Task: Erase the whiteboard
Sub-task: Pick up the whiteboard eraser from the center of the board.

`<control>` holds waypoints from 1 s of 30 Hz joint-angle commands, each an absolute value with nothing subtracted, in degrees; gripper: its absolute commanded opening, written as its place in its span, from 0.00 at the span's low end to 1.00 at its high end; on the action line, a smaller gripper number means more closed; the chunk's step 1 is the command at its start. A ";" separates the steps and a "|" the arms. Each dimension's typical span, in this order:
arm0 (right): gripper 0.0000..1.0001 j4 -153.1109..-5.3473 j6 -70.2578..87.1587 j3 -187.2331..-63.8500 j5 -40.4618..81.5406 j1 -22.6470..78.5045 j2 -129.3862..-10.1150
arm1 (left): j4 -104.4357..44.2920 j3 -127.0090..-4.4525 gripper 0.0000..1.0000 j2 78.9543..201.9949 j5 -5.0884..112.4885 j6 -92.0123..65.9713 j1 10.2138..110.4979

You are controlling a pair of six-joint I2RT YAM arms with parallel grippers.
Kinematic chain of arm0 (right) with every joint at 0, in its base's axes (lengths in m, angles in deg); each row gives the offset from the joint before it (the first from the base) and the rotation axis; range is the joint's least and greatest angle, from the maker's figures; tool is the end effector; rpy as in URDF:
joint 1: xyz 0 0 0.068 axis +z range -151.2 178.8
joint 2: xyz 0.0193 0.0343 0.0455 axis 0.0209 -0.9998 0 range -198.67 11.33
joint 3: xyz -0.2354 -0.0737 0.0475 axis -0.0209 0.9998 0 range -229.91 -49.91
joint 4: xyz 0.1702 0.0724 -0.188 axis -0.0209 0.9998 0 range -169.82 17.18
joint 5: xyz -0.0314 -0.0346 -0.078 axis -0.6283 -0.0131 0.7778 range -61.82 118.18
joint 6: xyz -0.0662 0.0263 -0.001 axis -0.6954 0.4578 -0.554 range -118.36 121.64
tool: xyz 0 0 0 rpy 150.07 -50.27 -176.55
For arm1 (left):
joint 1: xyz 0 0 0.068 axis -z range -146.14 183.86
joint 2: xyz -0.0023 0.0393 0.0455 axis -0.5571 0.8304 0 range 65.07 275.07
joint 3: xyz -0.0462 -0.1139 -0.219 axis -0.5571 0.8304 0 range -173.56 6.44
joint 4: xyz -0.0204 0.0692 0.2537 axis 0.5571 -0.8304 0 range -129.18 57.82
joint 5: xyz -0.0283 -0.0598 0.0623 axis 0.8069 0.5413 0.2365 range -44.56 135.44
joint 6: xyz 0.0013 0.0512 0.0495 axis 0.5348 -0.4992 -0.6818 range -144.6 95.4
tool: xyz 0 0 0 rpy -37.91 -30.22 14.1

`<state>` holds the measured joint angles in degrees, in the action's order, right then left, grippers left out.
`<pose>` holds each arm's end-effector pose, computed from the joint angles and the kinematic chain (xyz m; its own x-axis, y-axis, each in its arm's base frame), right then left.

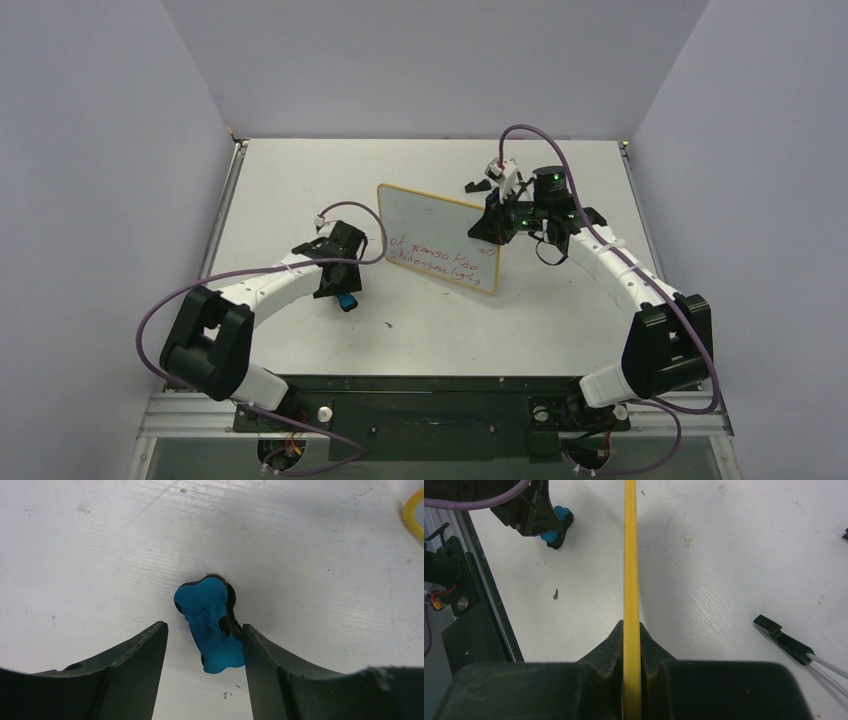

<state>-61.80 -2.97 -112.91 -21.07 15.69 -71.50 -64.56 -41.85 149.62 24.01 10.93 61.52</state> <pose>0.3045 0.1389 0.2569 -0.5241 -0.2139 -0.8244 -0.8067 0.4350 0.4001 0.2569 -0.1105 0.1362 -0.8540 -0.1632 -0.4941 -0.2236 0.9725 0.0652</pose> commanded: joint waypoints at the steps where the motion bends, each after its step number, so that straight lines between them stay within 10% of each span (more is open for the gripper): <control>1: 0.00 -63.46 -3.11 -115.30 -22.58 15.44 -71.46 | -63.48 -42.36 0.53 149.78 22.78 13.55 61.74; 30: 0.00 -63.51 -2.82 -115.14 -23.16 15.28 -71.11 | -53.99 -39.66 0.00 143.08 40.79 2.61 61.72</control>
<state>-61.78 -2.97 -112.95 -21.47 15.60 -71.65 -62.22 -40.76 151.28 30.39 8.41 61.54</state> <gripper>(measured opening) 0.021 0.213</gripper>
